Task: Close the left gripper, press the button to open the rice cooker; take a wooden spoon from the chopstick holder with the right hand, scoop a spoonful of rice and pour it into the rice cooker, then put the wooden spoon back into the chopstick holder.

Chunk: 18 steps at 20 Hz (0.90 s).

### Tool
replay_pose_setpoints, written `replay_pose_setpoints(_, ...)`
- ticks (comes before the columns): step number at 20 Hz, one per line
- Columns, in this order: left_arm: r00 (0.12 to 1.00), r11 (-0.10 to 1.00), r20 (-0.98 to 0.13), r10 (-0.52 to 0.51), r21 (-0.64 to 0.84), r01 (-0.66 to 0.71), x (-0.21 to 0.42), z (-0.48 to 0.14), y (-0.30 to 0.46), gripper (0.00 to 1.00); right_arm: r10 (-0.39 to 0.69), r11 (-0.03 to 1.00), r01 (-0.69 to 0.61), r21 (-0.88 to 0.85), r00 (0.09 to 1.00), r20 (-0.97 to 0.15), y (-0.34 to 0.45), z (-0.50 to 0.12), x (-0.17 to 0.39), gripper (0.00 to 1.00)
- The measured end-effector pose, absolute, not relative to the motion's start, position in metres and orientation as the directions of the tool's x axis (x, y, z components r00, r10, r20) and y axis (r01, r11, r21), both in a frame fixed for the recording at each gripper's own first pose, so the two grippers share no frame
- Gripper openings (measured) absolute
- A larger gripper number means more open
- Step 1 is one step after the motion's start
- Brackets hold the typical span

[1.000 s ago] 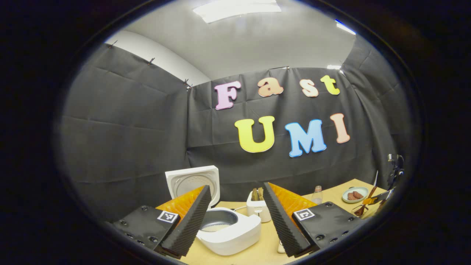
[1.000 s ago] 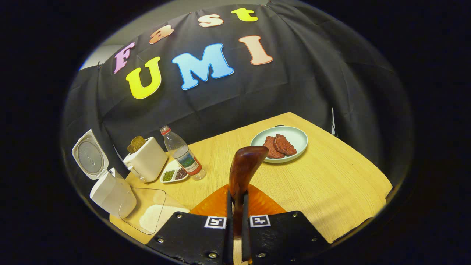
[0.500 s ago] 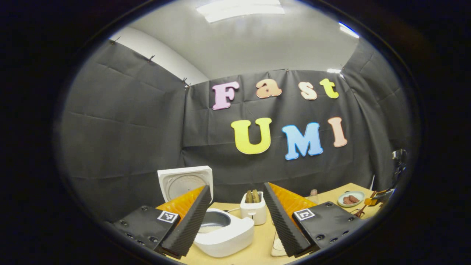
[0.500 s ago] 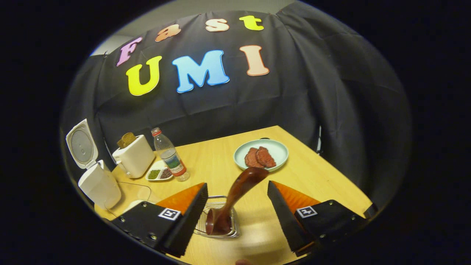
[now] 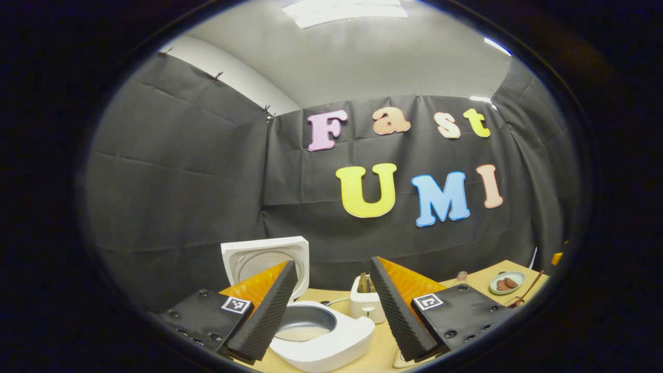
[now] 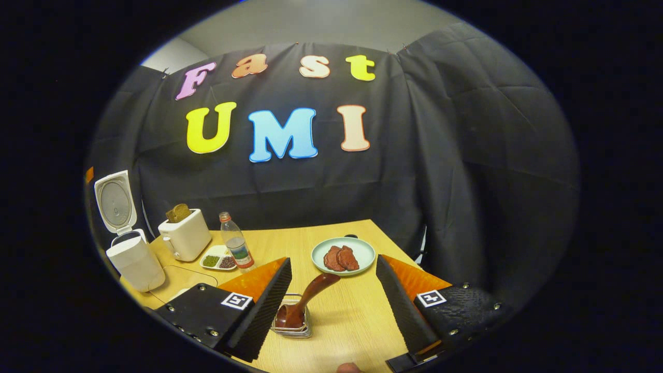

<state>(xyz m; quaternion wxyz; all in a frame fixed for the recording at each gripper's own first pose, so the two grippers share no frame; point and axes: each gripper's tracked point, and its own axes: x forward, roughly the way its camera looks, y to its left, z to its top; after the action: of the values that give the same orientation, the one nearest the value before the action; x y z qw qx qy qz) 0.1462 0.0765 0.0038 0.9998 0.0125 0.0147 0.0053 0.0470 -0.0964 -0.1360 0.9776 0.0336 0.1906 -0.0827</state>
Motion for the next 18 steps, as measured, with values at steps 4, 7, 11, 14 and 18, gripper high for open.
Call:
replay_pose_setpoints(4, 0.997, 0.995, 0.016, 0.077, 0.059, -0.078, 0.197, 0.022, 0.111, 0.98, -0.155, 0.986, 0.166, 0.003, 0.929, -0.336, -0.085, -0.118, 0.042, 0.99)
replay_pose_setpoints(7, 0.991, 0.988, 0.052, 0.120, 0.087, -0.124, 0.234, 0.039, 0.134, 0.98, -0.150, 0.987, 0.163, 0.010, 0.932, -0.331, -0.076, -0.113, 0.038, 1.00)
replay_pose_setpoints(11, 0.986, 0.983, 0.046, 0.160, 0.083, -0.164, 0.279, 0.045, 0.159, 0.99, -0.146, 0.986, 0.164, 0.019, 0.923, -0.356, -0.062, -0.116, 0.036, 1.00)
replay_pose_setpoints(14, 0.979, 0.976, 0.018, 0.201, 0.087, -0.202, 0.311, 0.037, 0.182, 0.98, -0.145, 0.988, 0.152, -0.006, 0.928, -0.343, -0.051, -0.113, 0.038, 0.99)
replay_pose_setpoints(18, 0.971, 0.972, -0.039, 0.234, 0.034, -0.233, 0.347, 0.019, 0.209, 0.99, -0.133, 0.991, 0.133, -0.025, 0.926, -0.353, -0.038, -0.115, 0.035, 0.99)
